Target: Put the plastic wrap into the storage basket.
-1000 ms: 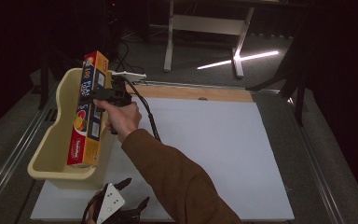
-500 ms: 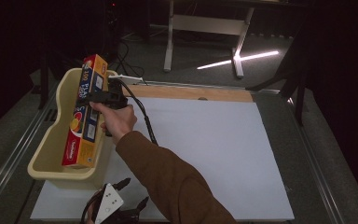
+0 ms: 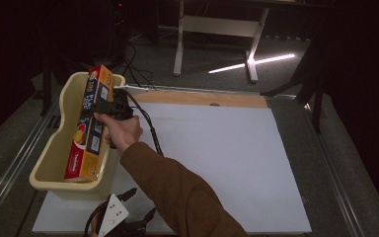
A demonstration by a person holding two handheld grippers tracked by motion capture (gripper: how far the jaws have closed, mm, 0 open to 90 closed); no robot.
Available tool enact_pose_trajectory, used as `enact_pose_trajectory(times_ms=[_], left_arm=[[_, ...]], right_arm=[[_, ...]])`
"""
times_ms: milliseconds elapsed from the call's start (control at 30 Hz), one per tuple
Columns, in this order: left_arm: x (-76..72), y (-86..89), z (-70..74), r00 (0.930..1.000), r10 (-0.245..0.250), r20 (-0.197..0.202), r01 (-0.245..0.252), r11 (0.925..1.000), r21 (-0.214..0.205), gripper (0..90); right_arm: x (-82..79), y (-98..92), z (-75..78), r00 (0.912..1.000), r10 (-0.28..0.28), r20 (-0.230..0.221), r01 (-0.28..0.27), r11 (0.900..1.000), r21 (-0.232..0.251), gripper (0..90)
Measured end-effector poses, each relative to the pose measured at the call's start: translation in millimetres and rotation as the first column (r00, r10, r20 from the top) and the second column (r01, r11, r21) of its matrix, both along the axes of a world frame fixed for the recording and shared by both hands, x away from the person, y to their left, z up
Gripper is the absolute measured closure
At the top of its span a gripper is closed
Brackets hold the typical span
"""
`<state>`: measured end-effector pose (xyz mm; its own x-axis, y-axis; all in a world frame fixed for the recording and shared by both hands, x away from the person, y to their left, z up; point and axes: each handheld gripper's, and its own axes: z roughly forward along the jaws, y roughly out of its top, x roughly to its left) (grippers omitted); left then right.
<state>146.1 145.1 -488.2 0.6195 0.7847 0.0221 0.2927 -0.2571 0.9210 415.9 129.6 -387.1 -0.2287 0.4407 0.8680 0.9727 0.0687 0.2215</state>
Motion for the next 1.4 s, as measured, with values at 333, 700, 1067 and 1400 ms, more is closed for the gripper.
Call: enact_pose_trajectory(times_ms=[333,700,1067,1400], left_arm=[[0.2,0.4,-0.2,1.0,0.002,-0.002,-0.002,1.0,-0.002,21.1],[-0.5,1.1,0.1,1.0,0.006,0.001,-0.006,1.0,-0.004,21.1],[-0.2,1.1,0.1,1.0,0.004,0.002,-0.004,1.0,-0.004,21.1],[-0.2,-0.2,-0.1,1.0,0.002,0.003,-0.002,1.0,-0.002,21.1]], right_arm=[[1.2,0.4,-7.0,0.9993,-0.03,-0.023,0.03,0.9996,-0.001,38.6],[4.0,4.5,-16.4,0.999,-0.032,-0.032,0.03,0.9981,-0.053,38.4],[5.9,5.7,-22.2,0.9975,-0.029,-0.064,0.023,0.9952,-0.095,37.5],[5.3,5.0,-20.3,0.9984,-0.013,-0.055,0.005,0.9909,-0.134,36.4]])
